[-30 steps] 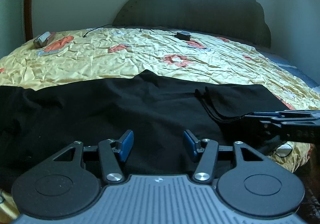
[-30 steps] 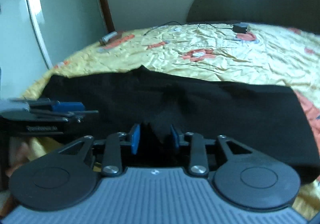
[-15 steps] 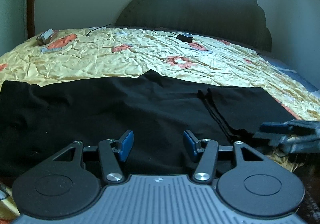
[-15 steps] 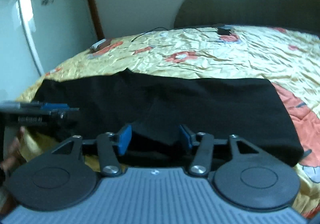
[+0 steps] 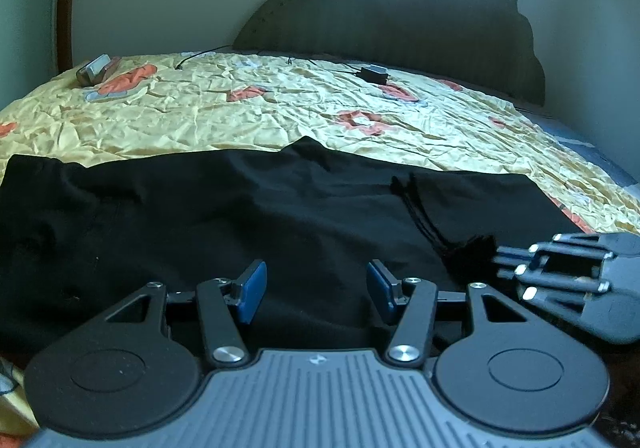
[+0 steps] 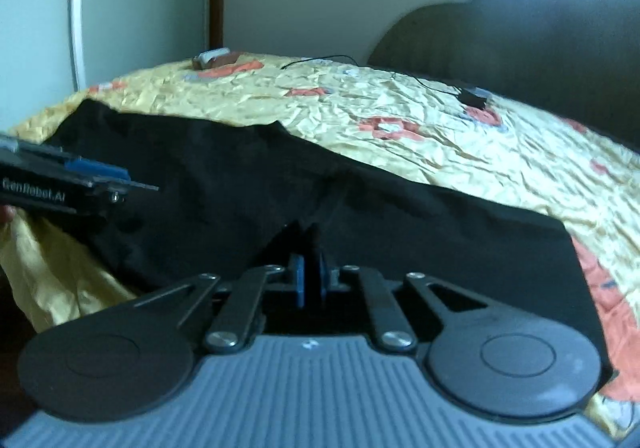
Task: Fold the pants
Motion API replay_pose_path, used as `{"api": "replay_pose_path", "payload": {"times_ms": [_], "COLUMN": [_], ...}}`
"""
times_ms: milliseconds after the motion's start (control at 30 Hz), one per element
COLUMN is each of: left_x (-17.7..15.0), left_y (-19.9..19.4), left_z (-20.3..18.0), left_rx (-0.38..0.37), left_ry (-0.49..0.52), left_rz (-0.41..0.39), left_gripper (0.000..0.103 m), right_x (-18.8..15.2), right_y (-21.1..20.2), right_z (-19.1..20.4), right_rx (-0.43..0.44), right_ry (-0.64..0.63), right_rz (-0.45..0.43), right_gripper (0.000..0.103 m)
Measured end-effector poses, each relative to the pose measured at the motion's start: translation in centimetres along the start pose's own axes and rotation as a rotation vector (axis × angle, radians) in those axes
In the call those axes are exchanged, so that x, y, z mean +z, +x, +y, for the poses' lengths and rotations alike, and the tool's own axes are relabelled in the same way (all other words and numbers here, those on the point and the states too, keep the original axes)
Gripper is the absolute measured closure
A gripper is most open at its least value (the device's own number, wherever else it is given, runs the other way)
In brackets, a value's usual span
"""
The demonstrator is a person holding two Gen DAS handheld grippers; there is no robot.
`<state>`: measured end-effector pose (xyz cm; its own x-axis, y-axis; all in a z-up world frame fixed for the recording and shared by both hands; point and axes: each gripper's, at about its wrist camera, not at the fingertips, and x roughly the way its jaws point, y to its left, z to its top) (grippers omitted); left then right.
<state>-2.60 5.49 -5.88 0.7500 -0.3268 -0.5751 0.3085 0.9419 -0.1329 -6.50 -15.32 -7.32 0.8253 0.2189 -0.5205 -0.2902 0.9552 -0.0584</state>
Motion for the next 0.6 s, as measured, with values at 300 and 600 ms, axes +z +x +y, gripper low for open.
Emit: {"api": "replay_pose_path", "payload": {"times_ms": [300,600], "left_x": [-0.2,-0.4], "left_y": [-0.2,-1.0], "left_z": [-0.4,0.1], "left_rx": [-0.006,0.021], "left_ry": [0.006,0.014], "left_rz": [-0.004,-0.020], "left_gripper": [0.042,0.042], "right_x": [0.4,0.3], "right_y": [0.7,-2.4], "right_z": [0.8,0.0], "right_rx": [0.000,0.040], "right_ry": [0.033,0.061], "right_rz": [-0.028,-0.083], "right_gripper": [0.094,0.027]}}
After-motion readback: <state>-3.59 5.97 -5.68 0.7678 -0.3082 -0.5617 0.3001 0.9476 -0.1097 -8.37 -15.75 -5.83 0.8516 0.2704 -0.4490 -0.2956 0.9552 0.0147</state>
